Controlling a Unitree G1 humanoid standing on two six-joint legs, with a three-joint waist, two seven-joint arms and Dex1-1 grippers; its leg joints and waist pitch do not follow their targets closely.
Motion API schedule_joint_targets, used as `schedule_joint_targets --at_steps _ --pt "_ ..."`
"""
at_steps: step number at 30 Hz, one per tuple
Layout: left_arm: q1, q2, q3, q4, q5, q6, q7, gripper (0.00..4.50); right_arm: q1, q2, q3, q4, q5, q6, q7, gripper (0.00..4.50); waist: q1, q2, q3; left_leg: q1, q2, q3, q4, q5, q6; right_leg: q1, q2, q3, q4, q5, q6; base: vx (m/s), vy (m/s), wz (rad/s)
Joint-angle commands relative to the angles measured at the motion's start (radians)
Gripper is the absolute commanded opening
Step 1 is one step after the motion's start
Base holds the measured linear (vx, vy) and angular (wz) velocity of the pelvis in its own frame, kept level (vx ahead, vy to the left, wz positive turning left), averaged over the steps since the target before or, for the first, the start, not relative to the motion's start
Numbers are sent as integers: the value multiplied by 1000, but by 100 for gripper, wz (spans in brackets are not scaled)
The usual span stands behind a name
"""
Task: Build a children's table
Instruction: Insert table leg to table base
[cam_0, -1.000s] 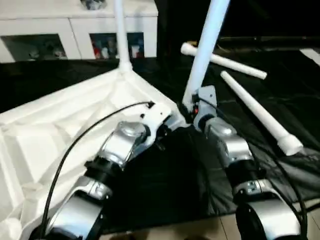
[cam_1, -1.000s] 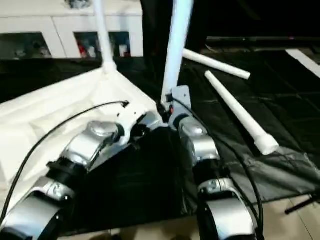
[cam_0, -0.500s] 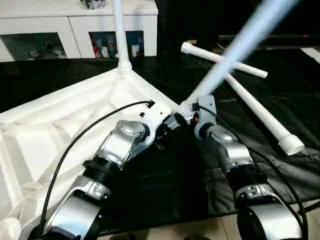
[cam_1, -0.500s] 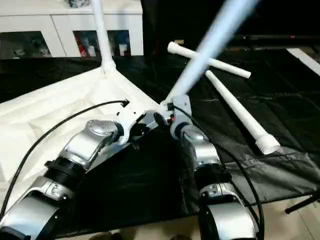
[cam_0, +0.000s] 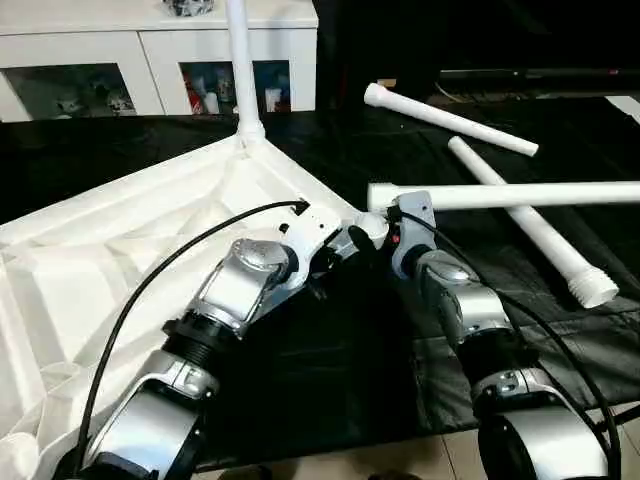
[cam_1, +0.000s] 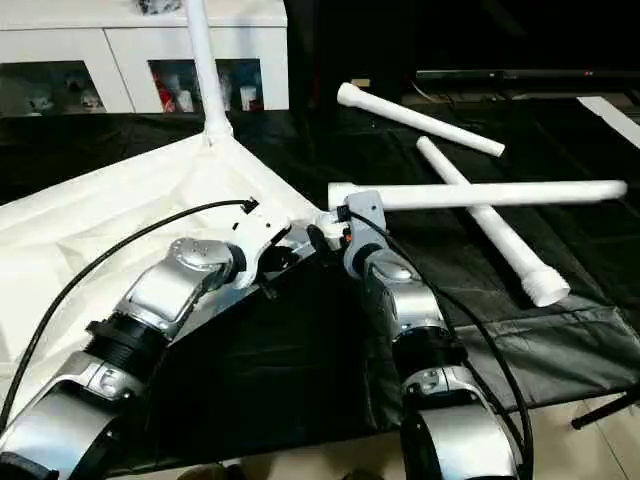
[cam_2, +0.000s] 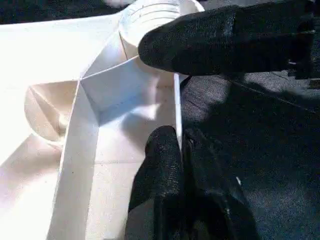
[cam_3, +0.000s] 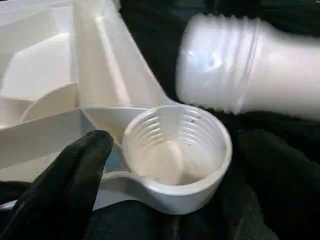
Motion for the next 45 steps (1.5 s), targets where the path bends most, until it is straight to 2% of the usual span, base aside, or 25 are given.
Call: schedule_joint_targets --at_steps 1,2,5,8,12,15,17,18,22,26,27,34,38,42,44,45 --pt "-17 39 -16 -50 23 -98 -37 0 23 3 18 -9 -7 1 8 447 8 4 -77 36 54 -25 -62 -101 61 49 -63 23 -52 65 -263 0 0 0" --pt "-17 39 -16 -50 23 -98 -37 0 23 3 18 -9 -7 1 8 447 7 4 -77 36 54 -24 -61 -97 59 48 -62 23 -51 70 -263 0 0 0" --pt "-2 81 -44 -20 37 -197 -91 0 26 4 21 -16 -8 -2 14 447 11 7 -77 37 55 -25 -62 -102 57 47 -62 23 -52 68 -260 0 0 0" --pt "6 113 -64 4 54 -267 -120 0 32 4 24 -27 -9 -2 17 447 14 12 -78 43 57 -25 -65 -119 35 43 -59 23 -49 65 -250 0 0 0" --pt "39 178 -95 -12 46 -423 -219 0 51 -5 26 -64 -8 2 20 447 19 14 -80 44 56 -23 -64 -104 17 43 -59 23 -42 107 -243 0 0 0" --pt "53 200 -103 -27 39 -451 -260 0 57 -8 25 -72 -7 2 21 447 19 13 -80 45 55 -21 -65 -113 9 42 -58 23 -42 105 -241 0 0 0" --pt "73 228 -107 -35 21 -507 -323 0 67 -11 23 -83 -7 1 20 447 18 11 -76 43 56 -21 -69 -144 -2 42 -61 25 -46 56 -235 0 0 0" --pt "76 232 -106 -35 15 -519 -336 0 70 -11 23 -85 -6 2 20 447 19 10 -76 46 57 -20 -69 -158 -9 40 -61 26 -47 36 -231 0 0 0" --pt "80 251 -102 -16 -13 -603 -406 0 84 -11 24 -108 -3 11 17 447 17 10 -75 47 56 -20 -71 -169 -22 37 -60 27 -48 11 -223 0 0 0" --pt "75 262 -101 1 -15 -631 -437 0 92 -8 27 -125 -1 19 14 447 18 10 -77 46 56 -19 -71 -156 -24 38 -59 26 -44 31 -221 0 0 0" --pt "67 278 -109 25 0 -667 -453 0 97 -6 29 -135 0 23 14 447 19 13 -77 46 55 -20 -70 -154 -23 37 -59 26 -45 37 -219 0 0 0" --pt "43 290 -92 72 -13 -729 -498 0 113 -6 33 -160 2 31 17 447 16 12 -78 47 54 -18 -70 -163 -32 38 -59 26 -43 35 -223 0 0 0" --pt "30 296 -83 109 -15 -753 -506 0 127 -2 33 -195 4 42 13 447 17 10 -78 47 55 -18 -68 -151 -25 40 -59 26 -40 52 -225 0 0 0" --pt "14 309 -83 140 24 -757 -458 0 146 0 28 -248 12 52 4 447 16 9 -76 47 56 -19 -70 -163 -22 38 -59 27 -43 32 -219 0 0 0" --pt "14 303 -66 133 6 -733 -453 0 154 0 21 -273 14 61 -6 447 16 8 -75 48 57 -19 -72 -179 -28 38 -61 27 -45 1 -215 0 0 0" --pt "15 297 -52 129 -9 -715 -453 29 160 -1 17 -291 16 67 -14 450 15 6 -75 48 56 -19 -72 -181 -29 38 -61 27 -46 -8 -214 0 0 0"
